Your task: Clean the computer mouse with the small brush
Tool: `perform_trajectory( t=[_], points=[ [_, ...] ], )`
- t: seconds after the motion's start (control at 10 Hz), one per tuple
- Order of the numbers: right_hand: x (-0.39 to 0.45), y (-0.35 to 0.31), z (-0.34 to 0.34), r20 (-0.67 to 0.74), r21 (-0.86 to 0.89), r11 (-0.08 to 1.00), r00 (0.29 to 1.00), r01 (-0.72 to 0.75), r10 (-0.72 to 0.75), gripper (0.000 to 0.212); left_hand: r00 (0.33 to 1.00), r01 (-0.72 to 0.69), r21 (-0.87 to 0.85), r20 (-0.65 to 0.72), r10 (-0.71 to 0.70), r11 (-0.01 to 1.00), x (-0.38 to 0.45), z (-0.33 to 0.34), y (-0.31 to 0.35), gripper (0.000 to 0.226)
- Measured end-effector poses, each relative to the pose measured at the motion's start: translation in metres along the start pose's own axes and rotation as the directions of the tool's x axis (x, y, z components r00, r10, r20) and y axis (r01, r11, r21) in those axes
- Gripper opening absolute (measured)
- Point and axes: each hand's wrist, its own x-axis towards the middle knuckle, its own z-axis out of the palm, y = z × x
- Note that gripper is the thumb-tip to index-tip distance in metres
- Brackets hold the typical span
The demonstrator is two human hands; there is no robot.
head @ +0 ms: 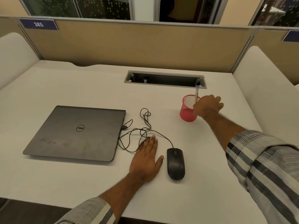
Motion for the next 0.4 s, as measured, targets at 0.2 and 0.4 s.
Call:
perform_trajectory(
  t=[0.2,0.4],
  points=[
    [0.003,-0.002,0.004,0.02,0.025,0.999,1.0,-0.023,0.023,0.049,1.0,0.01,0.002,0.02,-0.01,1.0,0.0,0.0,0.0,0.075],
    [-0.01,0.0,0.007,-0.247,0.194,0.98,0.969,0.051,-0.002,0.044,0.999,0.012,-0.001,0.034,-0.012,1.0,0.001,0.001,0.0,0.076]
  ],
)
